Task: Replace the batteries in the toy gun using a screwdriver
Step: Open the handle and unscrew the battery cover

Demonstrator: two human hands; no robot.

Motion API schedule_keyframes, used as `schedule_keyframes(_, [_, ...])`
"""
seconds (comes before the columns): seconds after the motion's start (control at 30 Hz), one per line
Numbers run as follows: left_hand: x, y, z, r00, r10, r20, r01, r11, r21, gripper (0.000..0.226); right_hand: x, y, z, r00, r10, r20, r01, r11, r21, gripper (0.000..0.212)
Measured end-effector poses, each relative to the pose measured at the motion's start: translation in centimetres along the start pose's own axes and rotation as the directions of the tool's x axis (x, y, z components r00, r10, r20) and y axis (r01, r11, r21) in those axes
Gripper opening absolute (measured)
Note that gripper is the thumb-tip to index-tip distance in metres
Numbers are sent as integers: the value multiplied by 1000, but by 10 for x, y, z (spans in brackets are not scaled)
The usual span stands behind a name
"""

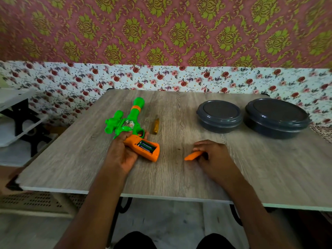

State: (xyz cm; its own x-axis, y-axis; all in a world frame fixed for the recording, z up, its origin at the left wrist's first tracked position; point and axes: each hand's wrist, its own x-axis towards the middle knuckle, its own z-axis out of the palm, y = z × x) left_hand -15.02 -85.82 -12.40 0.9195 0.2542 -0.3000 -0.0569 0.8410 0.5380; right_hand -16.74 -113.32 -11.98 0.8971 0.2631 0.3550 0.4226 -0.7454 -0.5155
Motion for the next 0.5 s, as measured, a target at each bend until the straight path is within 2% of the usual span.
schedule_keyframes(0.1, [-1,0,0,1000,-3,26,2,1000,14,36,1,-1,6,995,-10,-96,0,994,-111,16])
schedule_keyframes(0.17, [-1,0,0,1000,1,31,-2,1000,20,33,4,-6,7,995,-10,-97,-12,975,-221,7])
schedule_keyframes(0.27, [-1,-1,1,1000,-6,16,6,1000,1,40,5,-12,11,999,39,6,-34,934,-356,14])
schedule_keyframes(0.5, [-1,0,1,1000,4,-9,-4,1000,-7,47,-1,-16,7,987,93,131,-30,908,-418,28])
